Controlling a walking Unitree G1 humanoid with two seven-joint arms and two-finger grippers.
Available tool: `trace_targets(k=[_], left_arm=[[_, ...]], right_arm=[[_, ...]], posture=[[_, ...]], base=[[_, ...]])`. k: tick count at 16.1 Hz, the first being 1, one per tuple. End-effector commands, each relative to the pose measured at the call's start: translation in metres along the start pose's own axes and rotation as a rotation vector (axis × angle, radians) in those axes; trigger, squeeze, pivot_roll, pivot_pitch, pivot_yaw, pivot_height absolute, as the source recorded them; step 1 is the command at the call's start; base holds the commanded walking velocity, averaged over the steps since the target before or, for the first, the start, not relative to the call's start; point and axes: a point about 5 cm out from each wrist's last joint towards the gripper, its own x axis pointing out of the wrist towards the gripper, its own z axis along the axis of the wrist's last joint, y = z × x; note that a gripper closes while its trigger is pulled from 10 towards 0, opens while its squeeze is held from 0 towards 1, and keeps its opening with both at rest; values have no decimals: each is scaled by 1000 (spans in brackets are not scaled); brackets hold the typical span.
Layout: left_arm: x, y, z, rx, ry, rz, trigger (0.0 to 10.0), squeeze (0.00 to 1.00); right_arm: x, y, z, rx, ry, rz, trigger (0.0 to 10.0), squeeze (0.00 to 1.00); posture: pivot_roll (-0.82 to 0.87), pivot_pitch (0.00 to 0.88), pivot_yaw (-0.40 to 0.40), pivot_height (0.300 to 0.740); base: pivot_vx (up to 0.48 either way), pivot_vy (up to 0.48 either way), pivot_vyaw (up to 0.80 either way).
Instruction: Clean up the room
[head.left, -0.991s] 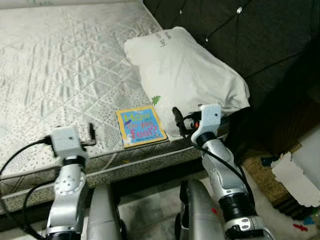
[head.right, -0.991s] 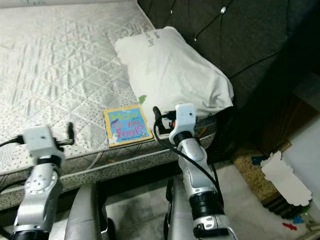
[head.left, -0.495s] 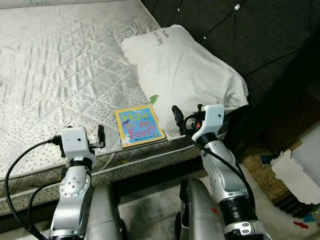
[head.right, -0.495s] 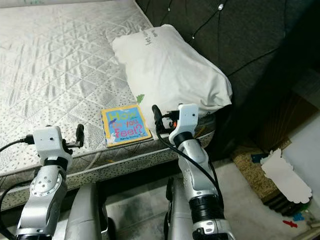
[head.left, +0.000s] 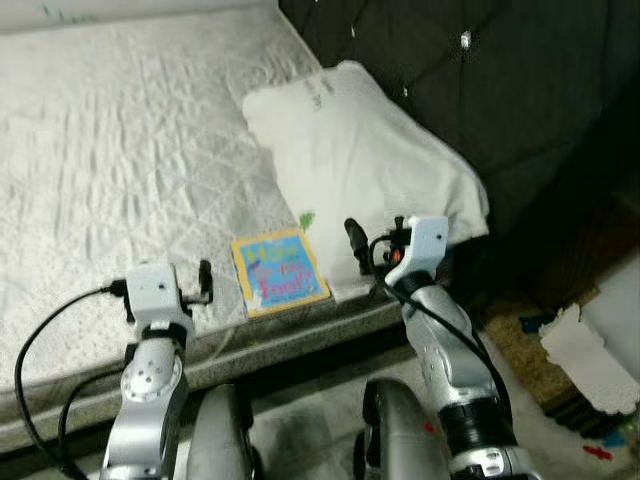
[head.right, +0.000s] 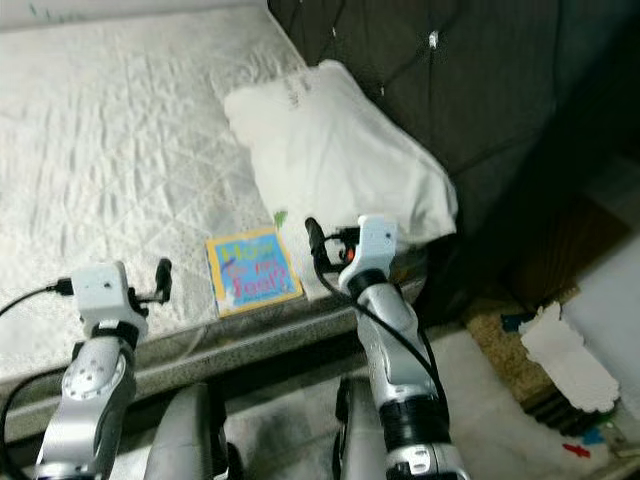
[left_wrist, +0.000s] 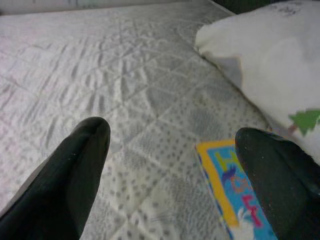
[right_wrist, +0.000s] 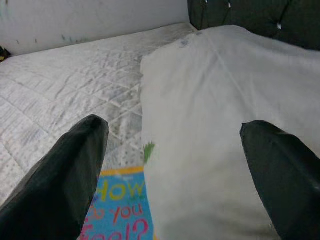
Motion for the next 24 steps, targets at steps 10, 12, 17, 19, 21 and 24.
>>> trace_targets(k=[10, 12, 17, 19, 21, 24], left_arm=[[5, -9, 3, 21, -14, -26, 10000, 0], [5, -8, 3, 25, -26, -12, 10000, 0], [6, -15, 6, -10, -51, -74, 10000, 0], [8, -17, 7, -23, -56, -88, 10000, 0], [9, -19, 8, -25, -61, -95, 10000, 0], [7, -20, 9, -41, -79, -104, 10000, 0]], right_arm=[[3, -1, 5, -4, -16, -2, 10000, 0], [2, -4, 1, -11, -3, -12, 10000, 0], [4, -2, -2, -21, 7, -21, 10000, 0], [4, -4, -4, -32, 21, -33, 10000, 0], [4, -5, -5, -36, 25, -44, 10000, 0], [2, -8, -6, -37, 23, -65, 10000, 0]], posture=[[-20, 65, -4, 740], [-20, 61, -9, 740], [-19, 52, -10, 740], [-20, 53, -11, 740], [-22, 52, -11, 740], [-23, 51, -9, 740]], base=[[0, 0, 0], [0, 0, 0], [0, 0, 0], [0, 0, 0], [0, 0, 0], [0, 0, 0]])
